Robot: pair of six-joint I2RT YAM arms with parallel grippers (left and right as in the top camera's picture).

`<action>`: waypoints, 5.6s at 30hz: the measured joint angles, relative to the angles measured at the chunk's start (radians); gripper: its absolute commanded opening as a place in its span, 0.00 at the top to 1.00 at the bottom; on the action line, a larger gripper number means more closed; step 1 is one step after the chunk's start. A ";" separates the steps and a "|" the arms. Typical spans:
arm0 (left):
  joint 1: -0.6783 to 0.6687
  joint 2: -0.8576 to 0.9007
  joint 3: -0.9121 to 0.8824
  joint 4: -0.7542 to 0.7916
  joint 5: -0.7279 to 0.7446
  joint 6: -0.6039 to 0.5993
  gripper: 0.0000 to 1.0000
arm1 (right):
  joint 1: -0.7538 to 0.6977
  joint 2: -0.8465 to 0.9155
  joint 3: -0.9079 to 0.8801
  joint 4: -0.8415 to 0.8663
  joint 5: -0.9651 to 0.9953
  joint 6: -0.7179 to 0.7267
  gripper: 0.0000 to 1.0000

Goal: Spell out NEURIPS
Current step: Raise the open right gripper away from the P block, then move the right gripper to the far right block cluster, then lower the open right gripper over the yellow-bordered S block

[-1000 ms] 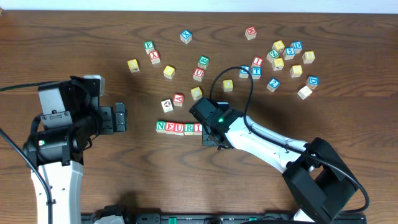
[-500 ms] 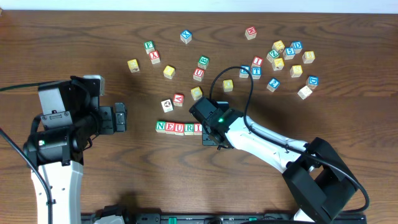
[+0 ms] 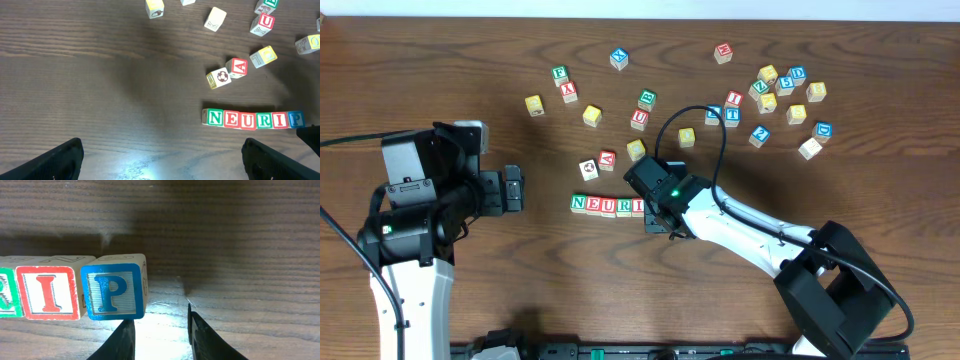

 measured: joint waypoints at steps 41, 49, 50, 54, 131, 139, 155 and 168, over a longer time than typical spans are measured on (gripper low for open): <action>0.000 0.000 0.000 0.000 0.000 0.000 0.01 | 0.000 0.000 -0.003 0.039 0.080 -0.004 0.69; 0.000 0.000 0.000 0.000 0.000 0.000 0.01 | 0.000 0.000 -0.003 0.012 0.093 -0.004 0.69; 0.000 0.000 0.000 0.000 0.000 0.000 0.01 | 0.000 0.000 -0.003 0.004 0.102 -0.004 0.69; 0.000 0.000 0.000 0.000 0.000 0.000 0.01 | -0.008 0.000 -0.003 -0.061 0.142 0.001 0.69; 0.000 0.000 0.000 0.000 0.000 0.000 0.01 | -0.750 -0.018 0.551 -0.351 0.033 -0.558 0.39; 0.000 0.000 0.000 0.001 0.000 0.000 0.01 | -0.827 0.155 0.749 -0.499 -0.028 -0.627 0.33; 0.000 0.000 0.000 0.000 0.000 0.000 0.01 | -0.834 0.436 0.930 -0.632 -0.119 -0.742 0.34; 0.000 0.000 0.000 0.000 0.000 0.000 0.01 | -0.840 0.535 0.939 -0.602 -0.142 -0.755 0.36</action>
